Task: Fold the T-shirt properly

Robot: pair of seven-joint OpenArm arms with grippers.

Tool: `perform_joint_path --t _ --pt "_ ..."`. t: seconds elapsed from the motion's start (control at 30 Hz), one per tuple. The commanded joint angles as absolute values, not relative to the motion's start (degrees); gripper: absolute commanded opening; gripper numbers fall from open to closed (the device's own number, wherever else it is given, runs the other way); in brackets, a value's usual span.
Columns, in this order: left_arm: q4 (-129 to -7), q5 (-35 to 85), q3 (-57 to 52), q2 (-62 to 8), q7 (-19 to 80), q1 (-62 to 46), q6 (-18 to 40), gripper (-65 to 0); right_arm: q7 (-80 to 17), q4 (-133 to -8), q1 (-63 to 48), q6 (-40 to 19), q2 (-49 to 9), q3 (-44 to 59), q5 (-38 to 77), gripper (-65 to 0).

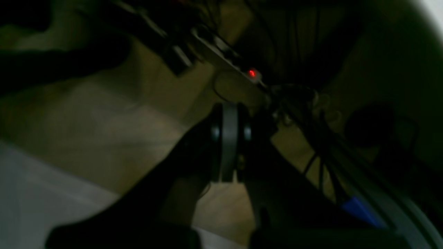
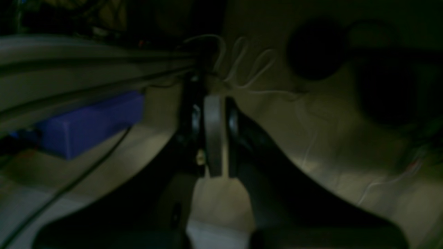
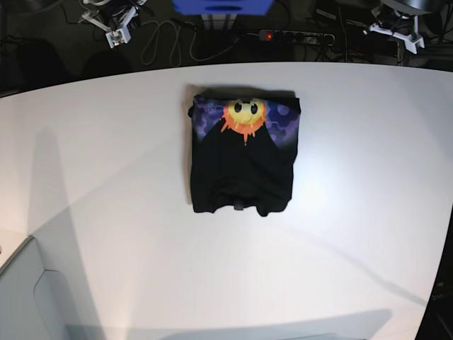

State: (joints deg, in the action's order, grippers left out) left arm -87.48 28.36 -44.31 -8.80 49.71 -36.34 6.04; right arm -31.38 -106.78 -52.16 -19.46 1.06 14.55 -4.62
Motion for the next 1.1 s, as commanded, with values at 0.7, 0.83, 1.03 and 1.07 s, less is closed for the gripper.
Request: perform_joint_path --t 0.7,0.83,1.03,1.07 --pt "-20.44 21.14 14.81 -14.99 0.22 -9.45 5.14 -65.0 1.27 -31.69 -20.26 7.43 0.57 7.96 -4.70 -64.9" --pt "-20.35 20.79 14.64 -13.41 0.22 -9.19 5.14 -65.0 6.46 -24.84 -16.92 18.24 0.75 7.96 -4.70 -64.9" --pt "-20.35 20.70 14.81 -12.70 0.22 -9.10 5.14 -65.0 10.95 -18.68 -13.23 21.41 0.92 7.96 -4.62 -64.9" --pt "-20.35 20.62 14.90 -12.26 0.22 -9.10 5.14 -65.0 11.21 -18.24 -12.79 21.41 1.10 7.96 -4.62 -64.9"
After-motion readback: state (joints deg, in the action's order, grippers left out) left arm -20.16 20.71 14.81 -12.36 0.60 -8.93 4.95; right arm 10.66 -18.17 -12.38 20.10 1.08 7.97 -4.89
